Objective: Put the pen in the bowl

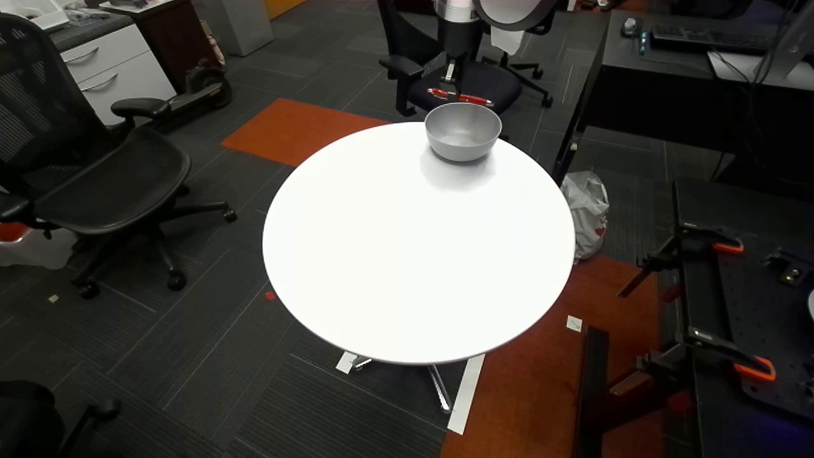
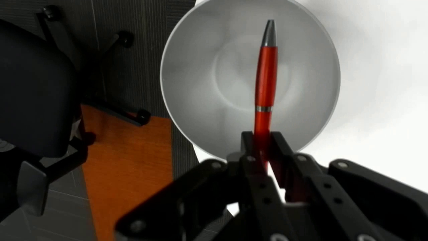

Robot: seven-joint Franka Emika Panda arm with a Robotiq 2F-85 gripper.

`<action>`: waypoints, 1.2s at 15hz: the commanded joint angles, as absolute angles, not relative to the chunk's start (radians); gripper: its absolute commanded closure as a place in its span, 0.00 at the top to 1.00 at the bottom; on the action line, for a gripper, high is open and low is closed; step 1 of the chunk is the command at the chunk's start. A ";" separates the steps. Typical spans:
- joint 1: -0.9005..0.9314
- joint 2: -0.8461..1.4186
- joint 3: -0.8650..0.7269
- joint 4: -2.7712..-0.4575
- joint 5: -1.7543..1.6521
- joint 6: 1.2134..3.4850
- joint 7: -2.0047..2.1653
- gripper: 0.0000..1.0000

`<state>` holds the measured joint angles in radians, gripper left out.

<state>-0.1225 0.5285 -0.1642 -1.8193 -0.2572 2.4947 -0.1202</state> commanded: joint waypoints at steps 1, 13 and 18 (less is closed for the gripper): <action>-0.123 0.597 -0.177 -1.750 -0.256 2.506 -0.072 0.04; -0.134 0.646 -0.177 -1.712 -0.241 2.518 -0.062 0.93; -0.137 0.653 -0.171 -1.709 -0.243 2.501 -0.089 1.00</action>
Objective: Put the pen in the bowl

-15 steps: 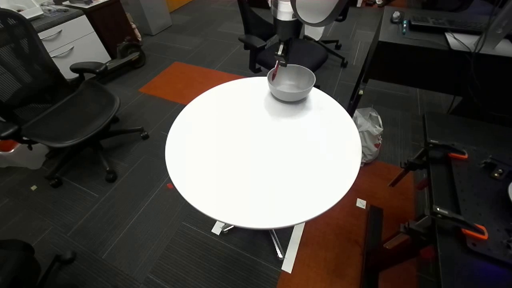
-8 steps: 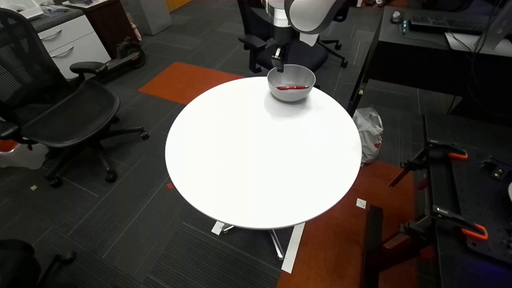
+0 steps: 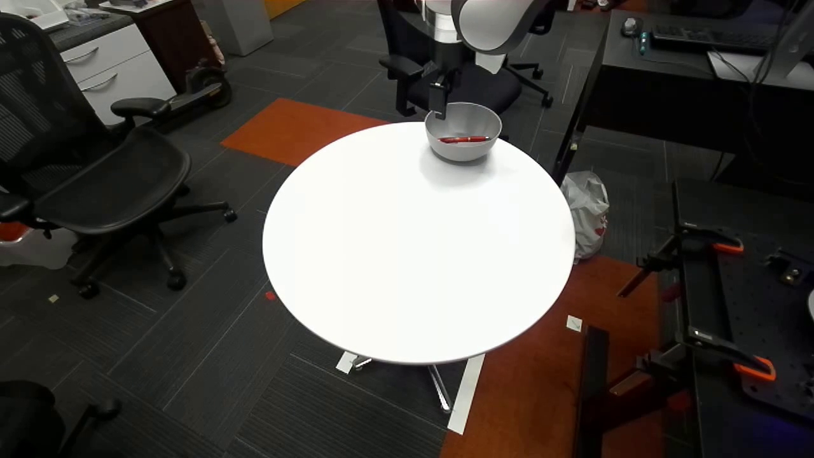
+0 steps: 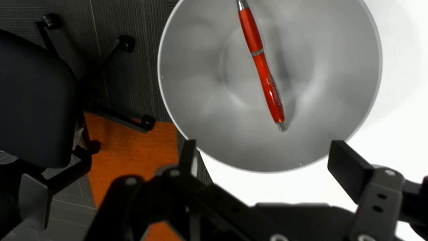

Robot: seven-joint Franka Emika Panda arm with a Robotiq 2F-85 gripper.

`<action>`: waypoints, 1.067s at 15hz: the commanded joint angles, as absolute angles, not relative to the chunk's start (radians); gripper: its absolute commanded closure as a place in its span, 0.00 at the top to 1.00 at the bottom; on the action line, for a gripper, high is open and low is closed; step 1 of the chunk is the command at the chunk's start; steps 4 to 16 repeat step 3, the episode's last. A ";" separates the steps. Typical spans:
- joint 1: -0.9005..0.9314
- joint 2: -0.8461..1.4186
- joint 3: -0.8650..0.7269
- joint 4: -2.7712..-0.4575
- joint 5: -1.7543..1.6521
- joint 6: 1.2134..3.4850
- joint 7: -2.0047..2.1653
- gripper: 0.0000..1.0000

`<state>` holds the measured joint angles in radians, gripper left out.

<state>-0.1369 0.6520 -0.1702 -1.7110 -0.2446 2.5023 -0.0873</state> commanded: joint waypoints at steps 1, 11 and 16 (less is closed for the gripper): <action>-0.137 0.653 -0.170 -1.709 -0.243 2.501 -0.089 1.00; -0.137 0.653 -0.170 -1.709 -0.243 2.501 -0.089 1.00; -0.137 0.653 -0.170 -1.709 -0.243 2.501 -0.089 1.00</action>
